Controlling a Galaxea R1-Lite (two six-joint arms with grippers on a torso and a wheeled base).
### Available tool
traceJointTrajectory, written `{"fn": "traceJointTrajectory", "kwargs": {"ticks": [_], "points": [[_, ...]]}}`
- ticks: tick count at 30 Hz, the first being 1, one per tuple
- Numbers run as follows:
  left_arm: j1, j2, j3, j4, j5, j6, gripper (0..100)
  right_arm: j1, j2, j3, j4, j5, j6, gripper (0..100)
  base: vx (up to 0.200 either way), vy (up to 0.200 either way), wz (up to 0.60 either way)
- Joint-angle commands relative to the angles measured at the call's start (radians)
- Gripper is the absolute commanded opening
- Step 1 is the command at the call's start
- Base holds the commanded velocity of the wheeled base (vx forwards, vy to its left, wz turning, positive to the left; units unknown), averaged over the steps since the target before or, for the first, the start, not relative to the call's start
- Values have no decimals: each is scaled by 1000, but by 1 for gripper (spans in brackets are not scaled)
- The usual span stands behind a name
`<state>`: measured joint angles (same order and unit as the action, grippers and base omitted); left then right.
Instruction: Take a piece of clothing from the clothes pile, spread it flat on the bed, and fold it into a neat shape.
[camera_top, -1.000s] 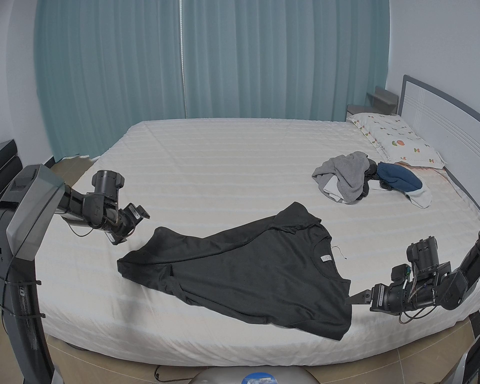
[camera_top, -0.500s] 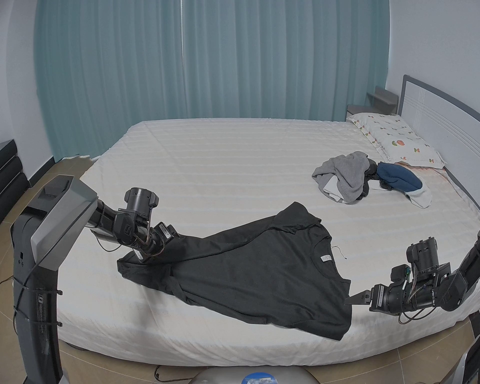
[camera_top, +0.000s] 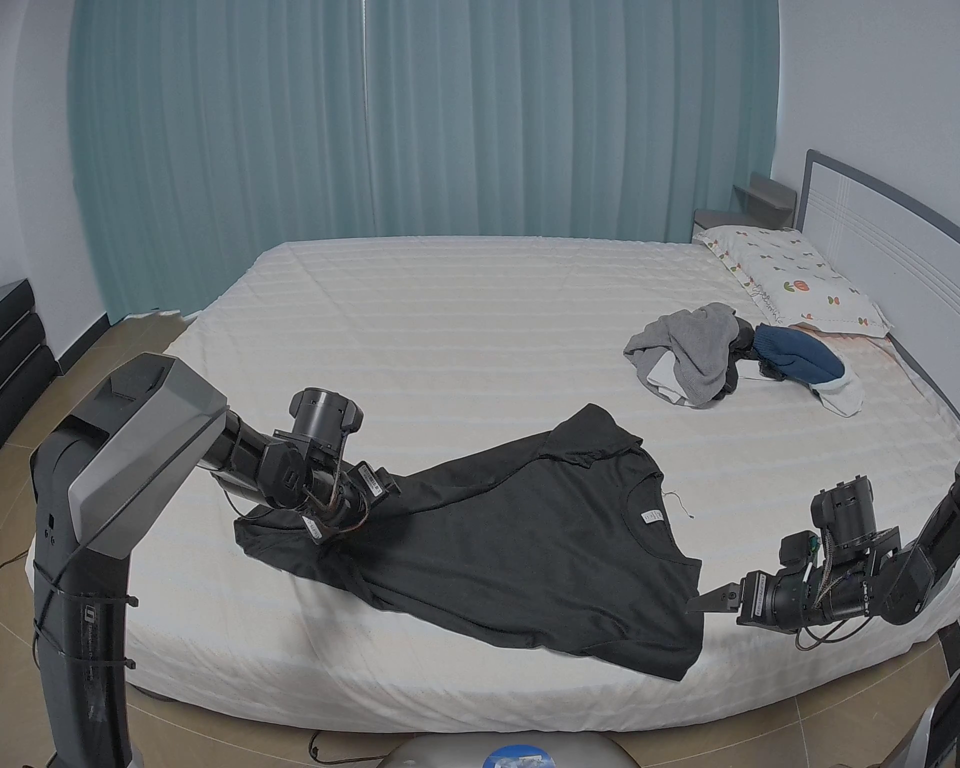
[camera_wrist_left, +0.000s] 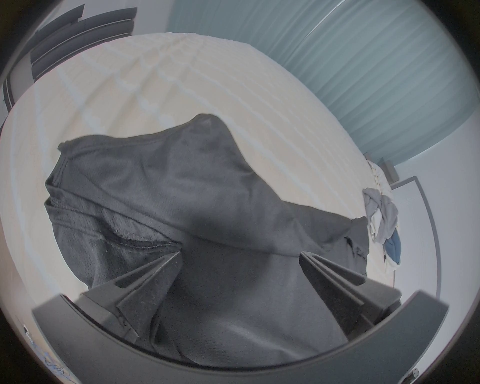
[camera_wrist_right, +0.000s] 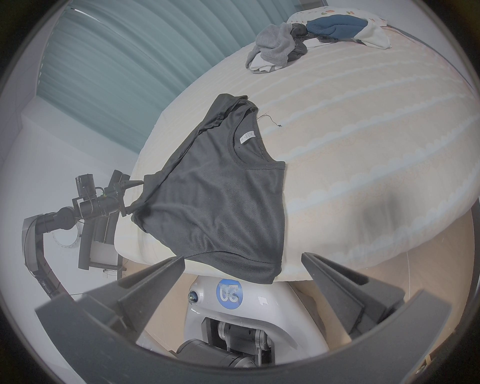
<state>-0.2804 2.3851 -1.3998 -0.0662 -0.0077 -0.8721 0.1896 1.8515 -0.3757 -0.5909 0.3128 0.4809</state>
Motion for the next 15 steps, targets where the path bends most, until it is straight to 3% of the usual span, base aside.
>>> {"fn": "traceJointTrajectory", "kwargs": {"ticks": [1, 15], "points": [[21, 13, 33, 0, 15, 8, 100, 2, 0, 1, 0, 0, -2, 100, 0, 0, 0], [119, -231, 393, -11, 17, 110, 100, 22, -11, 17, -1, -1, -4, 100, 0, 0, 0]]}}
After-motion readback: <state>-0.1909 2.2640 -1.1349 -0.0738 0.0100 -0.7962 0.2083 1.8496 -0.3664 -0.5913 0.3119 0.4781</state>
